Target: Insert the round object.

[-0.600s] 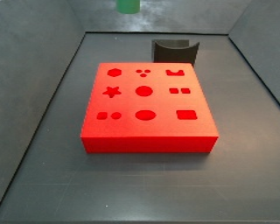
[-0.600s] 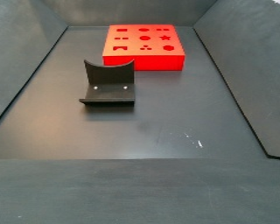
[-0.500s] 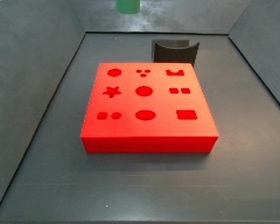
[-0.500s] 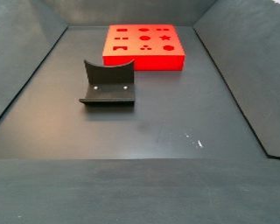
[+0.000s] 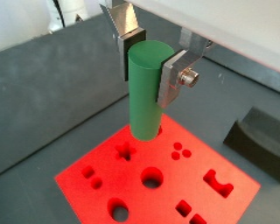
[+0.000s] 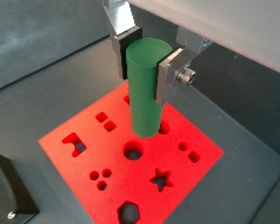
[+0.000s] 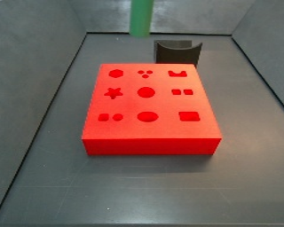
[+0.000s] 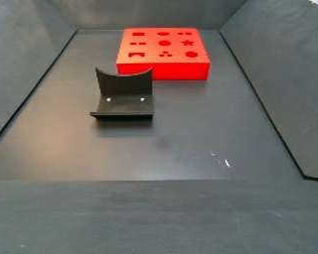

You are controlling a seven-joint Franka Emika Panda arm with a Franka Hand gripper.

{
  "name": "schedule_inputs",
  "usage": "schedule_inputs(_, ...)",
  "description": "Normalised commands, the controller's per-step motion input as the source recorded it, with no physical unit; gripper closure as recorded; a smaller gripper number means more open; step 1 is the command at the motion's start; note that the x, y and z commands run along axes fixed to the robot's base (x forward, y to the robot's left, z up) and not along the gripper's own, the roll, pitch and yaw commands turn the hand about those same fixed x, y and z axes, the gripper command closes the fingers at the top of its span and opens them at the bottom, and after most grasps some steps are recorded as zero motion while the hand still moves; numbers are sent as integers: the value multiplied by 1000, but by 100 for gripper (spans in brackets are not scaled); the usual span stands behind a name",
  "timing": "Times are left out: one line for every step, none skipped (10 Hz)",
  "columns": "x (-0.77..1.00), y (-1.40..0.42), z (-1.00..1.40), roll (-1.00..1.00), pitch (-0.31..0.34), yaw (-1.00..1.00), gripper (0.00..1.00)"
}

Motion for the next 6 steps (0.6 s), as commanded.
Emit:
schedule_inputs(669, 0, -751, -149, 0, -366, 100)
schedule_inputs(631, 0, -646, -206, 0, -394, 100)
schedule_inputs(591, 57, -606, -217, 0, -406, 100)
schedule_inputs(400, 240, -600, -231, 1, -306, 100)
schedule_inputs(0, 151, -426, -219, -1, -83, 100)
schedule_inputs(0, 117, -480, -157, -54, 0, 100)
